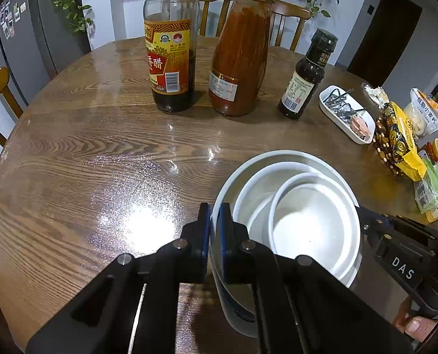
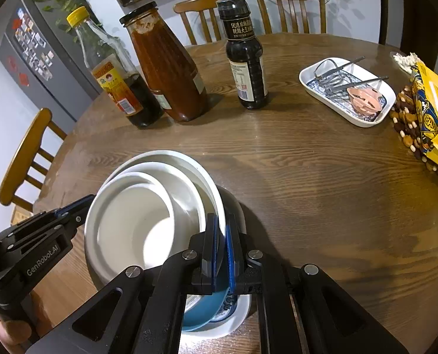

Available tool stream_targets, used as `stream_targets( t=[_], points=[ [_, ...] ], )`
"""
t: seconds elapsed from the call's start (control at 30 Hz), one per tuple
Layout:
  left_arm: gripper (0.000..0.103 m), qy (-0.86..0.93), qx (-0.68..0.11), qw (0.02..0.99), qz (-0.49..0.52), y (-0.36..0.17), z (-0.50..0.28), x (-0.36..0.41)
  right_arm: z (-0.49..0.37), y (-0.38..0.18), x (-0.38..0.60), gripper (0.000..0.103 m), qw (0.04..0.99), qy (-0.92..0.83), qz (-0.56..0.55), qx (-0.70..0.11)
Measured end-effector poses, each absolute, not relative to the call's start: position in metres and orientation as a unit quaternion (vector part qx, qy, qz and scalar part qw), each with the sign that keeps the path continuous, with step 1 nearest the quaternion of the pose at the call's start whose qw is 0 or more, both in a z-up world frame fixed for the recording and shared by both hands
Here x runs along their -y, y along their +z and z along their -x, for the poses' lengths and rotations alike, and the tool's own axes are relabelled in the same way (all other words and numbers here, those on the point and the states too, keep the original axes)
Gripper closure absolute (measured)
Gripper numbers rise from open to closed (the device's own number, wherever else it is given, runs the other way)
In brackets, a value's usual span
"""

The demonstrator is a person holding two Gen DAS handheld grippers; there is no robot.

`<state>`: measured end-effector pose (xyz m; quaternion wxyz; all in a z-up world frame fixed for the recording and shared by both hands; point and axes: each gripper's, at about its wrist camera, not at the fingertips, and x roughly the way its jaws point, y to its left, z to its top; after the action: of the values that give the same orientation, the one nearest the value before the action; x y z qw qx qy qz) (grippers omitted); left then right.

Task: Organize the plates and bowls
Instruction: 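Hold the bowl stack resting on the blue dish with both grippers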

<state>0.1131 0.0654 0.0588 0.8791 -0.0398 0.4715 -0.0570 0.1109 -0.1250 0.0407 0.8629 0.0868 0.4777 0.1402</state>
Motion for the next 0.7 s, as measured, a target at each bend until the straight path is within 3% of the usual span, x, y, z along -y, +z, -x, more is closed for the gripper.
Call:
stream_targets(
  t=[0.7],
  points=[
    [0.095, -0.047, -0.472, 0.88, 0.023, 0.0597, -0.1133, -0.065, -0.1114, 0.0426, 0.1229, 0.093, 0.861, 0.126, -0.066, -0.488]
  ],
)
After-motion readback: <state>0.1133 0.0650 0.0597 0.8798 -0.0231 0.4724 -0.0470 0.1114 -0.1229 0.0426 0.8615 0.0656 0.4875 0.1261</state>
